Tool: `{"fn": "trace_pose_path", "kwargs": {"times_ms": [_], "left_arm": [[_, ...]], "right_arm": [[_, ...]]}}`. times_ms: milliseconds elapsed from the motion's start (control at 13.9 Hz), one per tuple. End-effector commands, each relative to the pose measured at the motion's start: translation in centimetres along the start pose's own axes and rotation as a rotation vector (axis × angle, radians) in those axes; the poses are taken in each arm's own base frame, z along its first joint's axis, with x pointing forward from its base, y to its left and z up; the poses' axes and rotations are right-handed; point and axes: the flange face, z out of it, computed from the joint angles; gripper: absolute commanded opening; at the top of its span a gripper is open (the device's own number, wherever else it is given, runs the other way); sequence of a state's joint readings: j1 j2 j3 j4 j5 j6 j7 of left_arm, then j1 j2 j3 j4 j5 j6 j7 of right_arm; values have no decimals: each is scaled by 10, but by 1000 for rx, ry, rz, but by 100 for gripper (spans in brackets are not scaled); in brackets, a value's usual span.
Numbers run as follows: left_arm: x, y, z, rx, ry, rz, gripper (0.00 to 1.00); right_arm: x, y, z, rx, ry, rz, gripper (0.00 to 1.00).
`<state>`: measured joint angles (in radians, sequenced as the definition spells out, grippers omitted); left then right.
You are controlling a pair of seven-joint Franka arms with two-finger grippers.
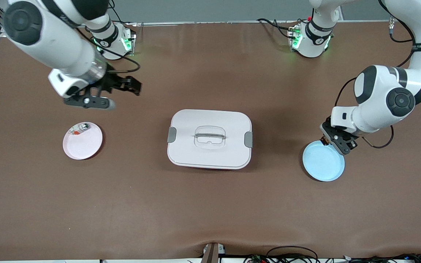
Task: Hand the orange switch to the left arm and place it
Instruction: 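Carry the switch with the left gripper while the right gripper withdraws, then lower the switch onto the light-blue plate with the left gripper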
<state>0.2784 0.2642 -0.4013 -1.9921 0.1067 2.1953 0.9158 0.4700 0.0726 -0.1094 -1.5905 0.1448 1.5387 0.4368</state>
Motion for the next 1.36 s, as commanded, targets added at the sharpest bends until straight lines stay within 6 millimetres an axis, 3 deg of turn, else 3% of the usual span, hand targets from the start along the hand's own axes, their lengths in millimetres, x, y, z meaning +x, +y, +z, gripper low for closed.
{"fn": "trace_pose_path", "kwargs": {"times_ms": [0,287,431,575,790,934,1293], "left_arm": [[-12,-21,22,34,0,164,0],[-33,-38,58,46,36,331,0],[-34,-38,77,67,62,403,0],[-40,-37,97,85,86,425,0],[-38,-36,111,91,86,490,0],[-37,-36,120,94,61,536,0],[-34,-40,128,130,55,576,0]], "right_arm": [[-8,45,-11,-29,33,-101,100],[9,112,-20,-44,49,-161,100],[22,153,-24,-35,64,-181,100],[26,177,-29,-57,74,-159,100],[30,198,-47,-81,110,-124,100],[43,206,-65,-81,139,-101,100],[49,207,-73,-85,129,-96,100]]}}
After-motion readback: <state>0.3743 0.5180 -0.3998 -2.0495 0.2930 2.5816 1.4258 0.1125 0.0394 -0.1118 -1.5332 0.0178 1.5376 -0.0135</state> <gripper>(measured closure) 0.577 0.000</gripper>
